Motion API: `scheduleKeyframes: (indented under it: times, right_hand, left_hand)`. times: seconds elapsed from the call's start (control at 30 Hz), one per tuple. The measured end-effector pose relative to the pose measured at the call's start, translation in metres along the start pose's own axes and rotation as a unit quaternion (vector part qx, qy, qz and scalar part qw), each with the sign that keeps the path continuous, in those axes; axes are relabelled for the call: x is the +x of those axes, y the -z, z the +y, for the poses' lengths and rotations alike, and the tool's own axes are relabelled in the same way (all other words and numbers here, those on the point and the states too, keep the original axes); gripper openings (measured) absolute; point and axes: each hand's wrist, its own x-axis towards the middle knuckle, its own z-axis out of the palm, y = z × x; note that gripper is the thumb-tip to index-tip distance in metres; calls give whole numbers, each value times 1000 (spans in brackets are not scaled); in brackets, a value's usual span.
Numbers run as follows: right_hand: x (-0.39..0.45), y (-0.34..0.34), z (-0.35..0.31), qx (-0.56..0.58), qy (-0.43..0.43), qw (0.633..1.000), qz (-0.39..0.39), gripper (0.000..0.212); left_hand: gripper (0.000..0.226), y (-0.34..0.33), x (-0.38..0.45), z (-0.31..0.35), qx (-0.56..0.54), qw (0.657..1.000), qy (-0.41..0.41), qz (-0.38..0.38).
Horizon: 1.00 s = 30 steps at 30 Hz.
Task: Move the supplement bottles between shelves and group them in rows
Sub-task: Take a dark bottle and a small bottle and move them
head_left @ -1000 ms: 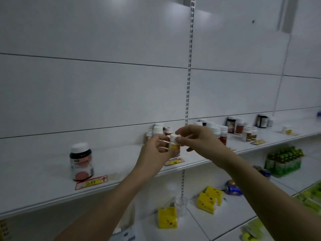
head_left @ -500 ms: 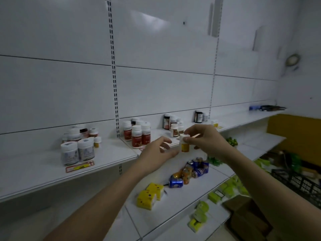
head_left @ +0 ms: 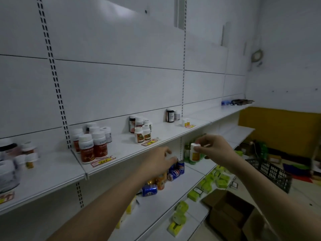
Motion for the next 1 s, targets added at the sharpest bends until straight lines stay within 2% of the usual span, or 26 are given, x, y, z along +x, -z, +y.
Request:
scheduleKeyframes:
  times: [0.33,0.5,0.67,0.87,1.0]
  right_hand:
    - [130,27,58,-57,-8,998,10,13]
    - [191,26,94,-54,-15,998,12,14]
    - [247,23,134,-44,-19,999,2,14]
    - [318,23,192,-19,-8,1000,-17,13]
    - [380,26,233,-15,41,998,-42,12]
  left_hand:
    - [37,-50,151,-21,24,1000,-2,4]
    - [38,-64,213,-31,50,999,16,-13]
    - [38,-81,269,-37,82,997,9,7]
    - [41,-119,331,-40,96,994,43,17]
    - [39,-145,379,-34,83,992,87,46]
